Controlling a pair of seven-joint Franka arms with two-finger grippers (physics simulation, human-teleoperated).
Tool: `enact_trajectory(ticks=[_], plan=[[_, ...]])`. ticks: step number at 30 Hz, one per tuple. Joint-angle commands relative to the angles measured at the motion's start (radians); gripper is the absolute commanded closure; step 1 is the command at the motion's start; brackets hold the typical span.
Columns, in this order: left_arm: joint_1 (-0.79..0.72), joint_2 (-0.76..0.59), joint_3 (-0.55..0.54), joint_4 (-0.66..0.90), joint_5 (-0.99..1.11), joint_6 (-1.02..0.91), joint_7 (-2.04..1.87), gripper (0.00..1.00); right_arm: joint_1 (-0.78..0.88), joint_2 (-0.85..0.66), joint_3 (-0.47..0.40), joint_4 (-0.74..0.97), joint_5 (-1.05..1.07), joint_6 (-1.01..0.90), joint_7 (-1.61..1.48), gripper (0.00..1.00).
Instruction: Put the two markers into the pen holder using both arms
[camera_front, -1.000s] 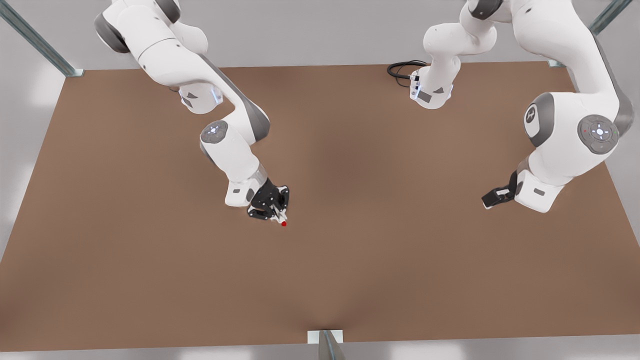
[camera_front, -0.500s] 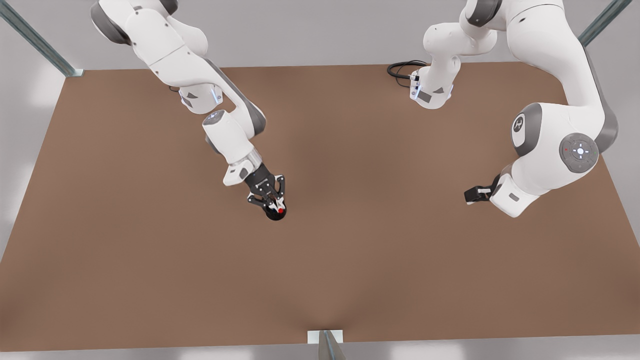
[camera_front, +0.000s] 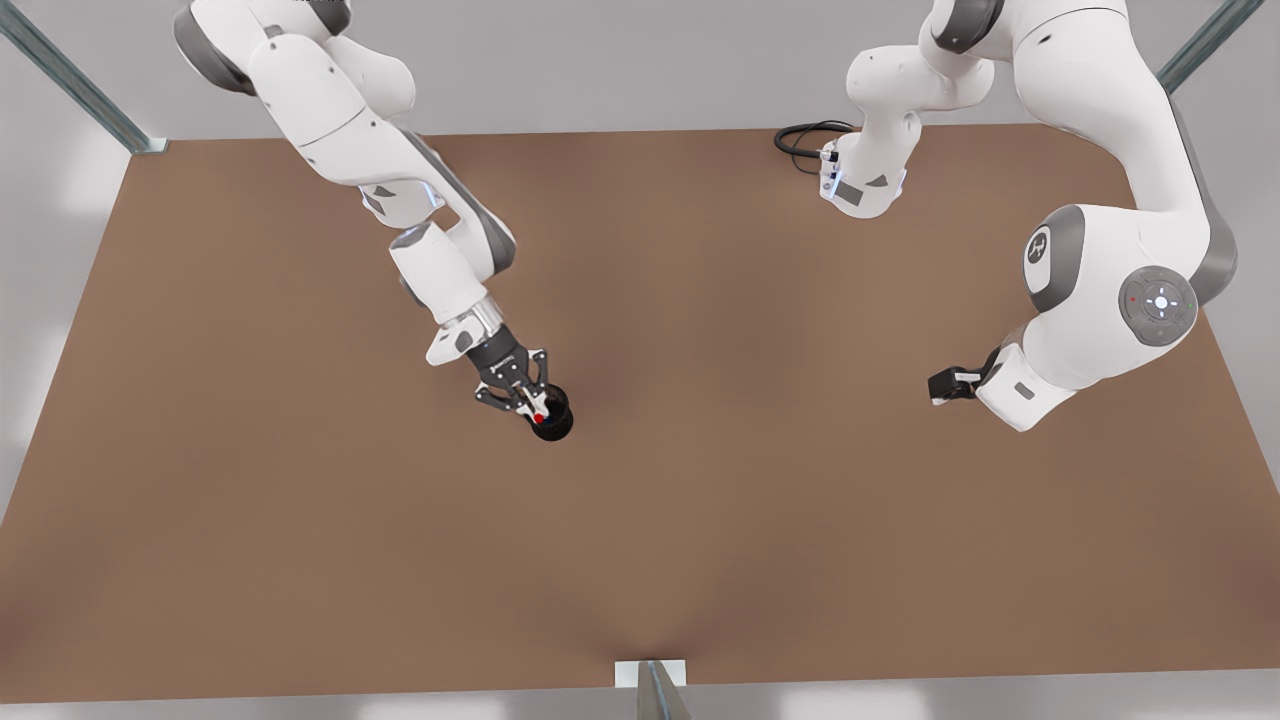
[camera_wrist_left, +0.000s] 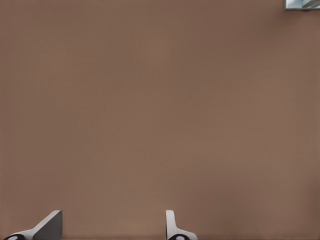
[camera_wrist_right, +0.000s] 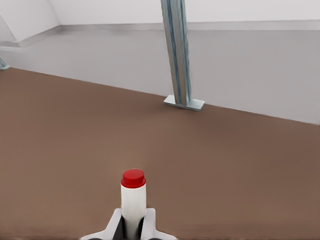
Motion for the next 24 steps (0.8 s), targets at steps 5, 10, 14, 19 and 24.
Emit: enact_trajectory(ticks=[5, 10, 14, 19, 24], plan=[[-0.001, -0.001, 0.000, 0.000, -0.001, -0.001, 0.055, 0.00, -0.001, 0.016, -0.003, -0.017, 0.004, 0.046, -0.057, 0.06], [0.002, 0.000, -0.001, 0.000, -0.001, -0.001, 0.058, 0.00, -0.033, -0.105, -0.007, 0.283, 0.004, -0.596, -0.054, 0.06], [-0.002, -0.001, -0.003, 0.002, -0.001, -0.020, 0.061, 0.00, -0.031, -0.192, -0.229, 0.739, 0.007, -1.578, -0.030, 0.02], [-0.014, -0.001, -0.006, 0.002, -0.001, -0.041, 0.061, 0.00, 0.077, -0.189, -0.511, 0.739, 0.068, -1.787, -0.043, 0.00], [-0.014, -0.003, -0.006, 0.002, -0.001, -0.041, 0.061, 0.00, 0.186, -0.125, -0.603, 0.830, 0.099, -1.763, -0.056, 0.00]])
